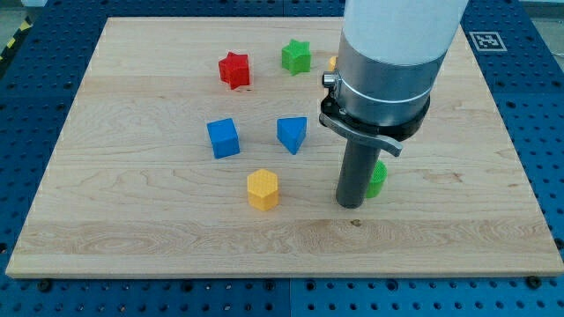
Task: Move the green circle towards the center
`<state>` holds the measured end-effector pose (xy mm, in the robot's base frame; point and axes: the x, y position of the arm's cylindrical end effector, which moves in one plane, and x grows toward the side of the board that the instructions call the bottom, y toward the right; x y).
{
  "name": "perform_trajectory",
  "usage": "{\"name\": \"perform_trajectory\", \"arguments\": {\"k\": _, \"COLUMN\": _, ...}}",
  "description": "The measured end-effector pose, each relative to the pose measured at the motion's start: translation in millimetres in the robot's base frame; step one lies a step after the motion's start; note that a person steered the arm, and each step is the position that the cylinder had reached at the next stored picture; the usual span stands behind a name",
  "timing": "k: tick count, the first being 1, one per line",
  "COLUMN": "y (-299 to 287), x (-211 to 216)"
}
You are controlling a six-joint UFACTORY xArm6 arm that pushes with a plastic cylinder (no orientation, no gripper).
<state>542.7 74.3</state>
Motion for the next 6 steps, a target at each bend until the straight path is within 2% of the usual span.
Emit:
{"name": "perform_trajectory", "arguments": {"k": 3, "y": 33, "x": 8}}
{"name": "perform_trajectory", "arguments": {"k": 6, "y": 31, "x": -23}}
